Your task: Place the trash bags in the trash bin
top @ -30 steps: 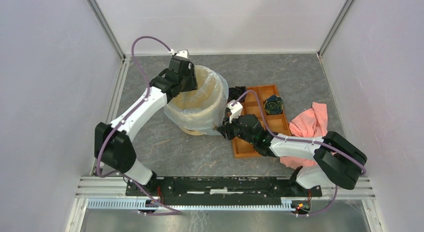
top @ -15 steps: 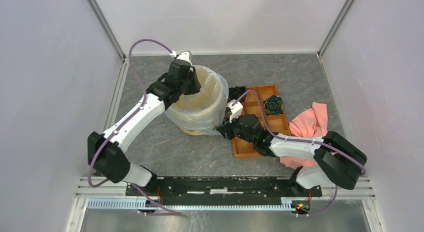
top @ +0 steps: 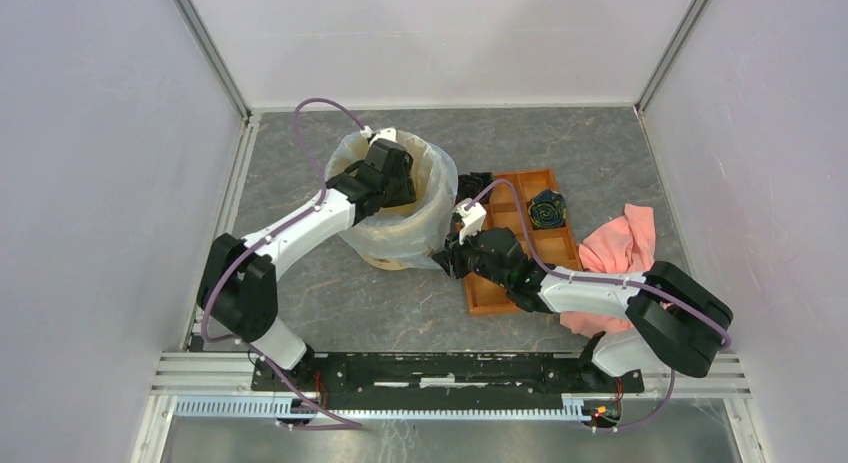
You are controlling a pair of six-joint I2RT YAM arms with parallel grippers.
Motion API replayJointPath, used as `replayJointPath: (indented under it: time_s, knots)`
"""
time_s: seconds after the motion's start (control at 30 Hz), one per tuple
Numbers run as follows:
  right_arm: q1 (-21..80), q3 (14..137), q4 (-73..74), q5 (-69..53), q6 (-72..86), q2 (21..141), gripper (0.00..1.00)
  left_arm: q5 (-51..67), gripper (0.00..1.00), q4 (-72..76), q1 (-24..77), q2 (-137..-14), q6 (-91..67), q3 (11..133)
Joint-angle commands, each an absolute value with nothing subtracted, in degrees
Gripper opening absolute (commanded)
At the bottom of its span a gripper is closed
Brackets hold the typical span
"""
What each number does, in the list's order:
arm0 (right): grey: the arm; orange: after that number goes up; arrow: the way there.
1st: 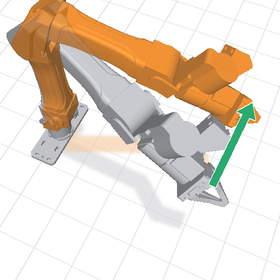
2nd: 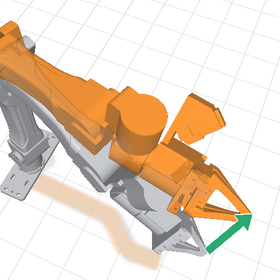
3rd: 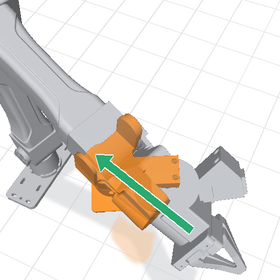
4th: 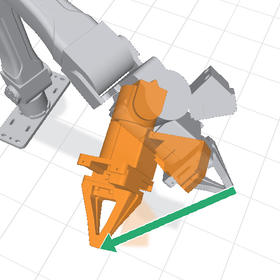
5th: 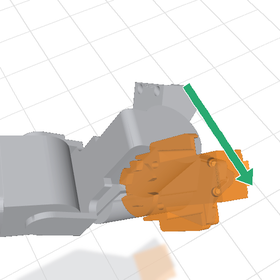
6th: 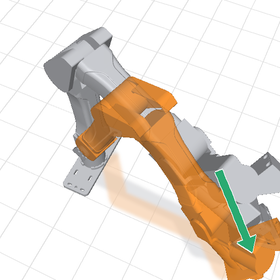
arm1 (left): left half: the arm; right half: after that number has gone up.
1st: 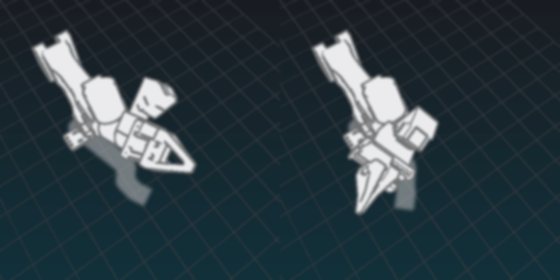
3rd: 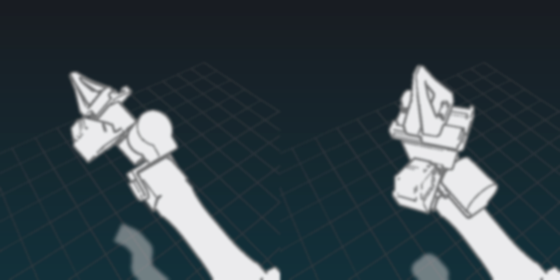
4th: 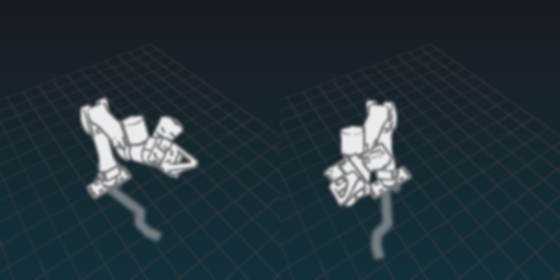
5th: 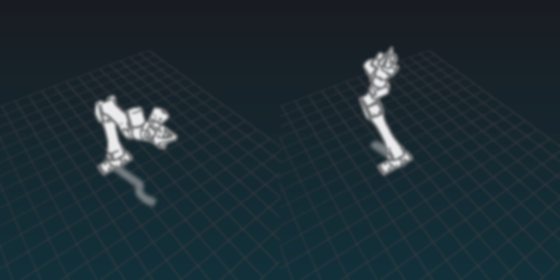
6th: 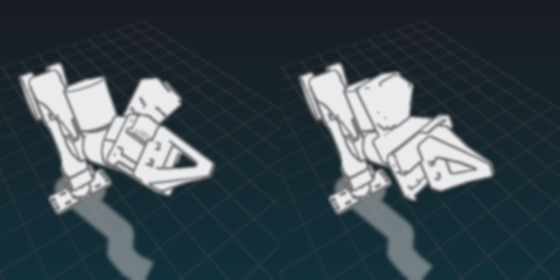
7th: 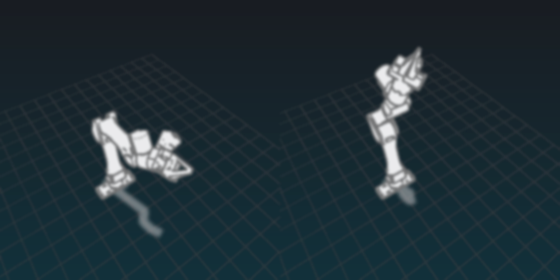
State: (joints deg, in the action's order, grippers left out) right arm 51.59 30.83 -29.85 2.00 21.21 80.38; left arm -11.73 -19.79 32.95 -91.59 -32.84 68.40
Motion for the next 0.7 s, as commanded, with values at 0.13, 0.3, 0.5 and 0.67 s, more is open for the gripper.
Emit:
replayJointPath:
  time_s: [0.13,0.3,0.5,0.67]
  knots:
    - [51.37,32.26,-32.65,2.66,20.96,81.20,0.33,-20.22,0.64,-24.78,33.18,-81.42,-28.38,71.71]
    - [51.42,33.00,-32.09,2.47,20.87,81.83,0.33,-19.65,0.65,-23.66,33.13,-82.80,-29.18,68.81]
    - [51.39,33.26,-32.77,2.54,21.49,81.61,0.34,-15.36,0.65,-19.11,32.96,-89.32,-31.20,66.13]
    - [51.43,33.48,-33.14,2.25,21.54,82.21,0.35,-15.06,0.74,-14.57,32.20,-94.84,-33.51,64.46]
